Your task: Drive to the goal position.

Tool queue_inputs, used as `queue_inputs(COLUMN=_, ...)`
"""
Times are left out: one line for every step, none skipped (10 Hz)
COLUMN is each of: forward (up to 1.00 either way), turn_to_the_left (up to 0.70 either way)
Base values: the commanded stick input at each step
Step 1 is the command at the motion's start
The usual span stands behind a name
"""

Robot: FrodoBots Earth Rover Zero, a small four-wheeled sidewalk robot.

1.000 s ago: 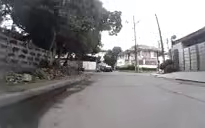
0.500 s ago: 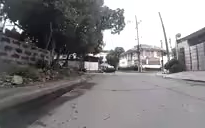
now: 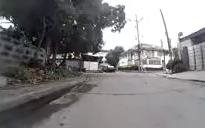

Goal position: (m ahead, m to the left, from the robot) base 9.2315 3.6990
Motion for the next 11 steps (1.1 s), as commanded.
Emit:
queue_inputs(forward=1.00, turn_to_the_left=0.00)
queue_inputs(forward=1.00, turn_to_the_left=0.00)
queue_inputs(forward=1.00, turn_to_the_left=0.00)
queue_inputs(forward=1.00, turn_to_the_left=0.00)
queue_inputs(forward=1.00, turn_to_the_left=0.00)
queue_inputs(forward=1.00, turn_to_the_left=0.00)
queue_inputs(forward=1.00, turn_to_the_left=0.00)
queue_inputs(forward=1.00, turn_to_the_left=0.00)
queue_inputs(forward=1.00, turn_to_the_left=0.00)
queue_inputs(forward=1.00, turn_to_the_left=0.00)
queue_inputs(forward=1.00, turn_to_the_left=0.00)
